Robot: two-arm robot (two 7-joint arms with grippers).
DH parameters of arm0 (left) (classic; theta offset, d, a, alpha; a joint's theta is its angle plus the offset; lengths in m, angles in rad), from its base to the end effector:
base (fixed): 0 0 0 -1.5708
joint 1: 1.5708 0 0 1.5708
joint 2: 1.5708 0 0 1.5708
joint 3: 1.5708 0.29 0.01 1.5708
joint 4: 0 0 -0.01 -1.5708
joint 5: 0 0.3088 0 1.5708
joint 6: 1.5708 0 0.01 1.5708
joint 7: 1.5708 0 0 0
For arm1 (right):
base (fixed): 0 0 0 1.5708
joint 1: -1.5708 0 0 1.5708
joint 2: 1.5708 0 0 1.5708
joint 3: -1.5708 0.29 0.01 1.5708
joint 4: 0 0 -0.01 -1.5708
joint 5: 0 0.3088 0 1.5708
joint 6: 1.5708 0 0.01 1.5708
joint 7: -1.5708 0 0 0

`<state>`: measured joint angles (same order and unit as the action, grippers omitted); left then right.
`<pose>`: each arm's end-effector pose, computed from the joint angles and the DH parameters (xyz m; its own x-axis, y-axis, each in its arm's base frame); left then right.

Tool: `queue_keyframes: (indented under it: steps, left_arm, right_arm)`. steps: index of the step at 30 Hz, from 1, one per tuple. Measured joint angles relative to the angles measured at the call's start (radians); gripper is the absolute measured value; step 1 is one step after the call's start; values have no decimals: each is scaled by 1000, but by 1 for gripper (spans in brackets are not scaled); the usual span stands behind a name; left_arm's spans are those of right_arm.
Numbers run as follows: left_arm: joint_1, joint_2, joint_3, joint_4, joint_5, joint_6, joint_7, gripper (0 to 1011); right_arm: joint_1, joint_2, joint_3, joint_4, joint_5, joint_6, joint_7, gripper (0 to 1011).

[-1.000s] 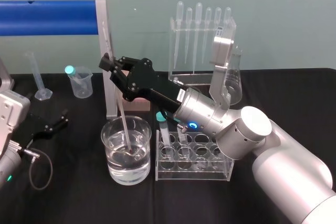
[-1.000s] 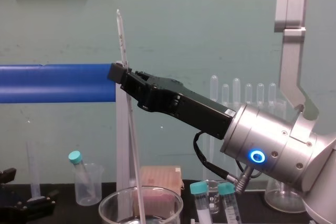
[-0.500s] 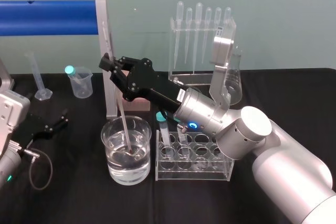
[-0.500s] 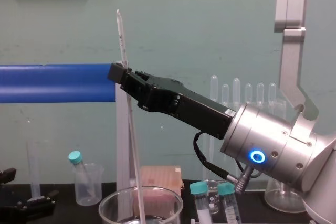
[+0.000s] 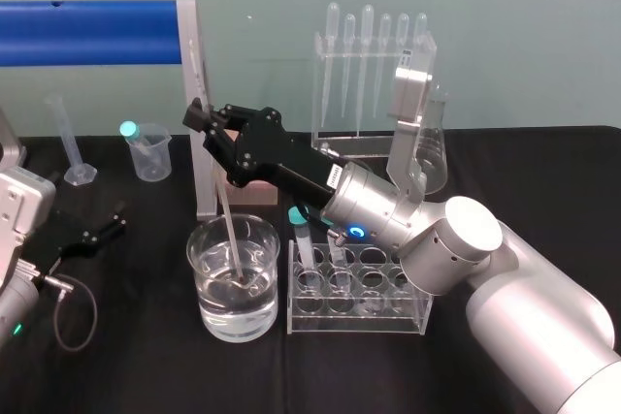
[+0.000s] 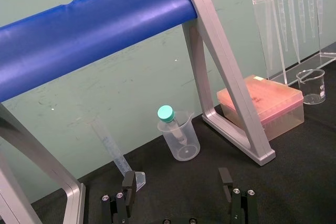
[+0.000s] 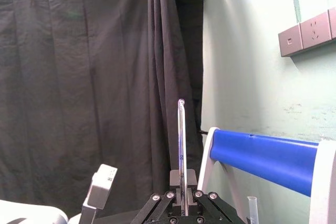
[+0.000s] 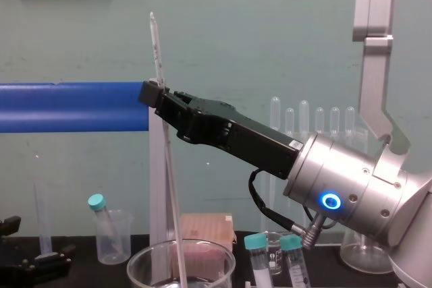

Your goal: Hold the thermometer with one hand and immerse one end into the beaker, then reinsert it into the test tube rack.

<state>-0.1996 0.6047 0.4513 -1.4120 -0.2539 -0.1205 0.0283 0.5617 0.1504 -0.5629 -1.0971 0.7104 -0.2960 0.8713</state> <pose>0.3581 0.0827 -0.3022 0.2921 0.8803 0.3738 -0.9553 0.2872 0.0702 0.4533 0.0850 -0.2583 0.9439 -0.3300 -0.0125 0.3091 0.8696 0.3851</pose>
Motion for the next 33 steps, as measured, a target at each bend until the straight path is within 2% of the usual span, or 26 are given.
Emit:
queue_keyframes:
  steps: [33]
  left_arm:
    - [0, 0, 0, 0, 0, 0, 0, 1008]
  right_arm:
    - [0, 0, 0, 0, 0, 0, 0, 56]
